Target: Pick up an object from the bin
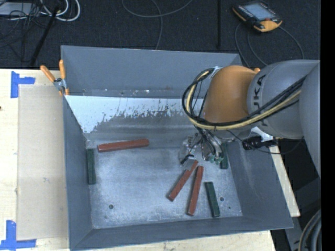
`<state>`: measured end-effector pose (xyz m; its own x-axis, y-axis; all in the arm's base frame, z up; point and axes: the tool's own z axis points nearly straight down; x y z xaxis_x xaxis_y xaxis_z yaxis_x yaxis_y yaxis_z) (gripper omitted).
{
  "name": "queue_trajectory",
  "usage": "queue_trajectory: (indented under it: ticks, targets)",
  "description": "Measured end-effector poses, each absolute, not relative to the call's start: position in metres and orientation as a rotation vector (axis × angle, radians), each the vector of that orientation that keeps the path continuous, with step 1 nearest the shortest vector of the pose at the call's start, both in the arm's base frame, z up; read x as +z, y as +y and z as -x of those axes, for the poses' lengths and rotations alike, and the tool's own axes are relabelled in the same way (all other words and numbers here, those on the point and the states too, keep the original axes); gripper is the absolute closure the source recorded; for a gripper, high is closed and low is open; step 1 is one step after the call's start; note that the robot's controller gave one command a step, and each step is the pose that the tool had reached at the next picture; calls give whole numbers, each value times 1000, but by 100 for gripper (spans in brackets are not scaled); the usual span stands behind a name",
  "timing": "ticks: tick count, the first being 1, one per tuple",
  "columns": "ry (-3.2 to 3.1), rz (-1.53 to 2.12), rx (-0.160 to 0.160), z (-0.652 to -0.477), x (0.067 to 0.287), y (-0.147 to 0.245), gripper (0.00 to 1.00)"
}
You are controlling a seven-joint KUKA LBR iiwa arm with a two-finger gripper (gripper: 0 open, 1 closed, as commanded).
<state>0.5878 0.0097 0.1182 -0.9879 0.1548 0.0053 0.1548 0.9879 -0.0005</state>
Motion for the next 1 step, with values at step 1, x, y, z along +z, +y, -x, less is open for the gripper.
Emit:
queue_trajectory:
  ticks: [1]
  targets:
    - [-3141,138,0,-578,139,14,0]
